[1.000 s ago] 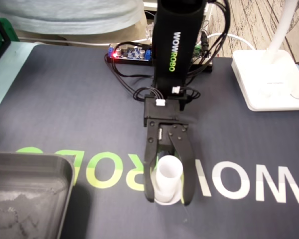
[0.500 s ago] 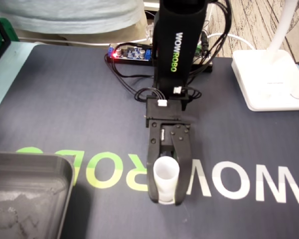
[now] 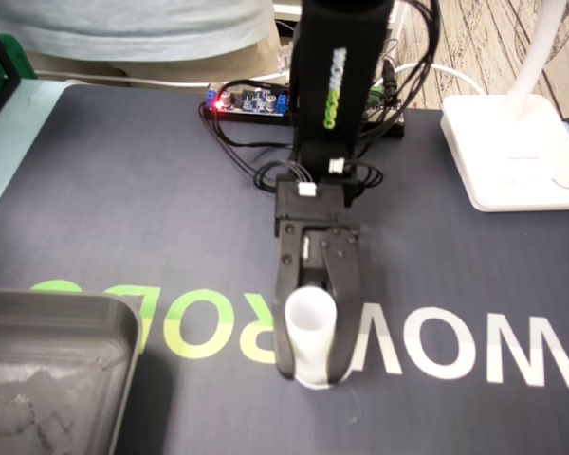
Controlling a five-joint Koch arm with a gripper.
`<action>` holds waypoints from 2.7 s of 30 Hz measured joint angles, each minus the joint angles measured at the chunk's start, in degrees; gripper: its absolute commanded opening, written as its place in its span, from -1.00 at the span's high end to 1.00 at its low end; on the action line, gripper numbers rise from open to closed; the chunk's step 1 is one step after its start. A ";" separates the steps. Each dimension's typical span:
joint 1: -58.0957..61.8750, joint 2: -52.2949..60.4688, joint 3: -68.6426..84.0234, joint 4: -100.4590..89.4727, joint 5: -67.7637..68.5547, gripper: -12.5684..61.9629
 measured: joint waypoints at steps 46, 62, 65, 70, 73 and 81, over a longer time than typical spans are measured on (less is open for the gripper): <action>32.70 -15.21 -70.40 70.14 137.81 0.66; 34.89 -20.65 -72.51 67.85 149.24 0.65; 34.63 -19.51 -72.86 67.50 135.70 0.64; 33.66 -9.67 -68.47 67.41 118.13 0.64; 31.90 -4.92 -63.72 66.97 110.30 0.64; 19.34 17.31 -33.57 61.26 76.03 0.64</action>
